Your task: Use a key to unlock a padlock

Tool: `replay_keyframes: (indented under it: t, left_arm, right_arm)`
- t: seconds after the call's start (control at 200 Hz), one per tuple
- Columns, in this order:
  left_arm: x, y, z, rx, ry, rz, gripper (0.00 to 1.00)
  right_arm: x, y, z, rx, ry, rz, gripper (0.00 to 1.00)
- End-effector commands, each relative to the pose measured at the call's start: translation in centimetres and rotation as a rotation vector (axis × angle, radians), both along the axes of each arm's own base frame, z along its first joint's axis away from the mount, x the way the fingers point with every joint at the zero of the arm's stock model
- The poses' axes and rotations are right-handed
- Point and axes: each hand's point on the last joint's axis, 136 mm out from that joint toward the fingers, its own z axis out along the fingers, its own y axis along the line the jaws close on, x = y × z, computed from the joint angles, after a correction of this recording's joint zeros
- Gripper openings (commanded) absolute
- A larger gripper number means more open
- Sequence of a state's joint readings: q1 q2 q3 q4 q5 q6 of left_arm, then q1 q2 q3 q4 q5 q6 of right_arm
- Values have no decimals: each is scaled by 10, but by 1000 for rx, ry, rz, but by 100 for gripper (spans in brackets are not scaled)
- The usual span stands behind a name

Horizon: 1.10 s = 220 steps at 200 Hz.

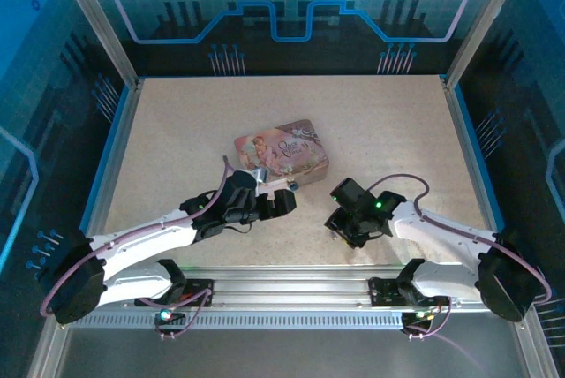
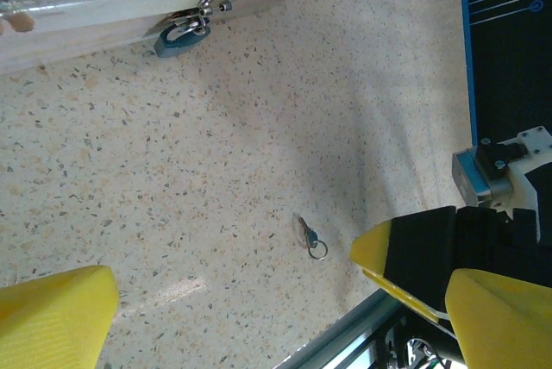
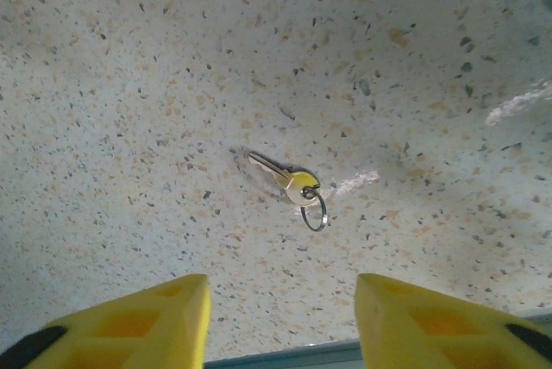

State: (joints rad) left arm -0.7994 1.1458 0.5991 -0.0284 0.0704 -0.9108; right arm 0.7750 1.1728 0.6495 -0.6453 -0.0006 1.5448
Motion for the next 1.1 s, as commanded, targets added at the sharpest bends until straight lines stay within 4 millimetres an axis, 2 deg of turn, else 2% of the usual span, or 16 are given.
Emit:
replay_keyframes:
  t: [0.0, 0.79, 1.095]
  left_arm:
    - [1, 0, 5, -2, -19, 8, 99]
    - [-1, 6, 7, 10, -27, 20, 99]
    - [-1, 8, 7, 15, -31, 25, 99]
  right_arm:
    - [-2, 2, -3, -9, 20, -24, 44]
    - [-7, -3, -28, -68, 80, -55, 36]
    - [-9, -4, -38, -83, 103, -60, 29]
